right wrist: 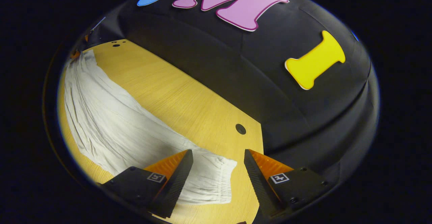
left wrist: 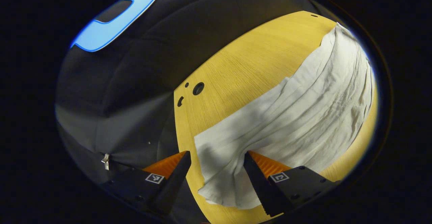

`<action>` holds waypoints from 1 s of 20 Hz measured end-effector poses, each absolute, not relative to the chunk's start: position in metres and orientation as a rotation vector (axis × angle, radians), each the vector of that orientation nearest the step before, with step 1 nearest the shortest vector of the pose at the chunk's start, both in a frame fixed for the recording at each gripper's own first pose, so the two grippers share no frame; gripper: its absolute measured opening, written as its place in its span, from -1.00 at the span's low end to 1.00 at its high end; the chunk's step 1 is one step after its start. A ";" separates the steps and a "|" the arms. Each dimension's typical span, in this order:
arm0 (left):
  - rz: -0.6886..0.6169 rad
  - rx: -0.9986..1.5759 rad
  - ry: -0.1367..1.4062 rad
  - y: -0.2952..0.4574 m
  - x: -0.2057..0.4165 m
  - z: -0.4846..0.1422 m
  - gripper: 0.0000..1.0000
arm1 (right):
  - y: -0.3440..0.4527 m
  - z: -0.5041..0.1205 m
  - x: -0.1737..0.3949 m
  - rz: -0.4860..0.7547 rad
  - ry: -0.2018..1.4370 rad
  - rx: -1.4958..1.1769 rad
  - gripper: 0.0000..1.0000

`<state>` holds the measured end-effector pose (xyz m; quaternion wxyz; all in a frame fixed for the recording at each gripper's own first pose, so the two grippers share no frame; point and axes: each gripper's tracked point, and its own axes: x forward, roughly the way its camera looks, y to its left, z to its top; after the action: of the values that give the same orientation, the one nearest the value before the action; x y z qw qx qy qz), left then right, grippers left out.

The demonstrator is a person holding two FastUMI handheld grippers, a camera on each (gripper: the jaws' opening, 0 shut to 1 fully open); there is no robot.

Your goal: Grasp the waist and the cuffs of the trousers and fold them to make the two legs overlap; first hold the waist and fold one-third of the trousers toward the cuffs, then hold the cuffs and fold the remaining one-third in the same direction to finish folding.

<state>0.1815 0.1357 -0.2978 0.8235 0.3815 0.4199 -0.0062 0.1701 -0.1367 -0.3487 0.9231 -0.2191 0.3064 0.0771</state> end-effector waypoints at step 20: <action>-0.134 0.646 0.731 0.114 0.133 -0.257 0.94 | -0.148 -0.380 0.058 -0.190 0.785 0.289 0.94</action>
<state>0.1328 0.1140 -0.2575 0.8812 0.3102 0.3509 -0.0645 0.0576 -0.1479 -0.3795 0.9094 0.1399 0.3806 -0.0923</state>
